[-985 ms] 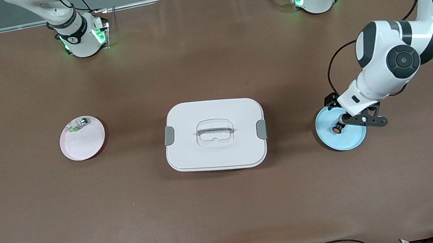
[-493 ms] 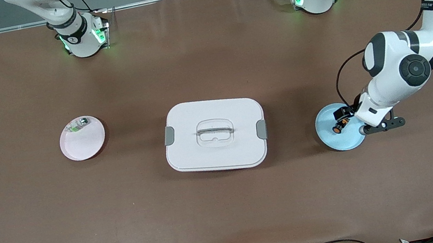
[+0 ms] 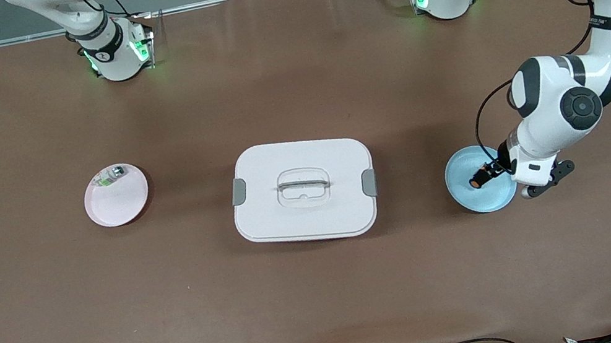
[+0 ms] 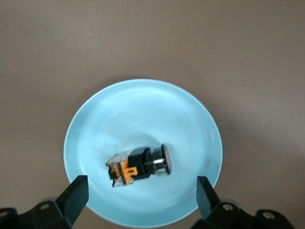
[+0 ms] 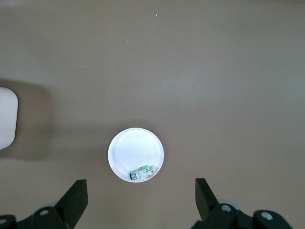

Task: Transfer orange switch to right arm and place
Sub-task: 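Close the left gripper on the orange switch and lift it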

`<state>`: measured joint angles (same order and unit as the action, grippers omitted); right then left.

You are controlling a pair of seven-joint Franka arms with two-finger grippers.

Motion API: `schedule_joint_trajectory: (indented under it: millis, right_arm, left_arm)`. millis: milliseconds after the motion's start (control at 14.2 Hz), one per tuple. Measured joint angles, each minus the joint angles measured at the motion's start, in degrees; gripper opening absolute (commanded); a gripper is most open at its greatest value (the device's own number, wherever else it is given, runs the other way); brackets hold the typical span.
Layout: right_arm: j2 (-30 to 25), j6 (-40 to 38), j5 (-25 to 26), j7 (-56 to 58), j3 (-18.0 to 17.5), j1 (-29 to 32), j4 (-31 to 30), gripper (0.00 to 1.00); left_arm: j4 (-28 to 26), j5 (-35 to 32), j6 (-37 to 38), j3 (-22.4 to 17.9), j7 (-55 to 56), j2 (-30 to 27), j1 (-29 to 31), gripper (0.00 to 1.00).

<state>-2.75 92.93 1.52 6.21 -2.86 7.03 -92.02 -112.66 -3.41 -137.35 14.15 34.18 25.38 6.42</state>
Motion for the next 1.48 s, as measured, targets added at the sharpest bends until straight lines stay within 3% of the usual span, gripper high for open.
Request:
schedule_joint_trajectory:
  millis: [493,1478]
  right_arm:
    - [0.0,0.0,0.0,0.0,0.0,0.0,0.0,1.0]
    - [0.0,0.0,0.0,0.0,0.0,0.0,0.0,1.0]
  left_arm:
    - [0.0,2.0,-3.2,-0.2,0.9,4.2,2.0,1.0]
    - [-0.8,3.6,-3.6,0.0,1.6,6.5,2.1,1.0]
